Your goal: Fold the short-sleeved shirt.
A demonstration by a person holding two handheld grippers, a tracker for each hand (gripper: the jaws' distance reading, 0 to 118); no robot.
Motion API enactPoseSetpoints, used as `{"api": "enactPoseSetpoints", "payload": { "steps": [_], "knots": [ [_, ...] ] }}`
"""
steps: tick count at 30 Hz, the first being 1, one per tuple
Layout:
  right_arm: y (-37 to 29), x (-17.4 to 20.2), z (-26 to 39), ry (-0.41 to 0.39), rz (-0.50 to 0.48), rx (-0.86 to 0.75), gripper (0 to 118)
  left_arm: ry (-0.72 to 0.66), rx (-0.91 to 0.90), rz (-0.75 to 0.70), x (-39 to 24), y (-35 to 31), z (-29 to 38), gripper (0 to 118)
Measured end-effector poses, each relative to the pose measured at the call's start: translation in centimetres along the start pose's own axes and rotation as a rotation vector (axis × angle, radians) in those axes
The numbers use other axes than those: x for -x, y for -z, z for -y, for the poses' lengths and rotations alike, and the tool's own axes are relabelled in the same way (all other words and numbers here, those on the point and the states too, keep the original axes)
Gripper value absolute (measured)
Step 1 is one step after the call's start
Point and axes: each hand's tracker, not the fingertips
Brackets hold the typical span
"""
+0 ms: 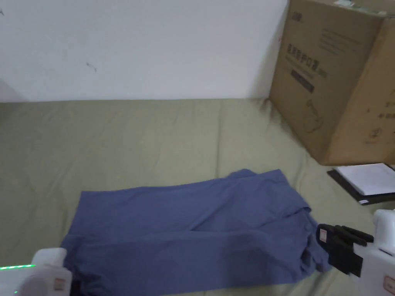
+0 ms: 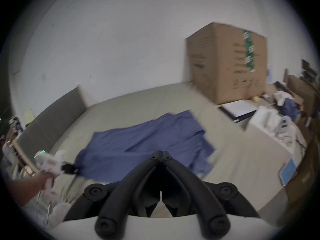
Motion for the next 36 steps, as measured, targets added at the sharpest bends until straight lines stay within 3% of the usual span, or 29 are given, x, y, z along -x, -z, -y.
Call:
{"api": "enactPoseSetpoints", "payload": {
  "steps": [2,5,6,7,8,9,10,13,15,19,22,25,28,31,36],
  "knots": [
    [1.1,-2.7,-1.0,0.057,0.023,0.021,0,-0.059,-0.010,0.042,1.0,-0.5,-0.1,5],
    [5.5,-7.1,-2.1,0.177,-0.024,0.232,0,-0.066,-0.051,0.060,1.9,-2.4,-0.7,5],
    [7.1,-8.4,-2.1,0.221,-0.030,0.307,8,-0.056,-0.070,0.054,1.9,-2.9,-0.6,5],
    [8.5,-9.3,-2.0,0.239,-0.021,0.355,31,-0.051,-0.079,0.056,1.6,-3.9,-1.0,5],
    [10.0,-10.0,-1.7,0.258,-0.004,0.406,65,-0.046,-0.086,0.061,1.5,-4.3,-1.1,5],
    [11.6,-10.4,-1.3,0.265,0.006,0.448,108,-0.036,-0.095,0.057,1.3,-4.6,-1.1,5],
    [13.0,-10.8,-0.7,0.276,0.005,0.488,118,-0.023,-0.110,0.044,1.1,-4.9,-1.1,5],
    [16.0,-11.5,0.2,0.281,0.060,0.517,113,0.017,-0.146,0.007,0.8,-5.1,-1.7,5],
    [18.0,-11.3,0.8,0.228,0.096,0.552,113,0.025,-0.147,-0.004,0.6,-4.9,-2.1,5],
    [21.0,-10.2,2.5,-0.047,0.250,0.681,106,0.040,-0.118,-0.025,0.3,-3.9,-2.1,5],
    [22.3,-8.6,4.0,-0.259,0.274,0.757,77,0.017,-0.088,-0.023,0.4,-3.1,-1.5,5],
    [22.0,-6.8,4.2,-0.312,0.215,0.730,61,-0.011,-0.057,-0.010,0.9,-2.3,-1.3,5],
    [22.0,-4.7,4.6,-0.404,0.144,0.737,12,-0.021,-0.048,-0.005,1.3,-2.1,-1.3,5],
    [21.5,-4.7,4.3,-0.394,0.148,0.729,9,-0.026,-0.045,-0.002,1.5,-2.4,-1.3,5],
    [16.6,-7.5,1.6,-0.269,0.121,0.657,8,-0.015,-0.055,0.015,1.7,-4.2,-1.7,4]
  ]
}}
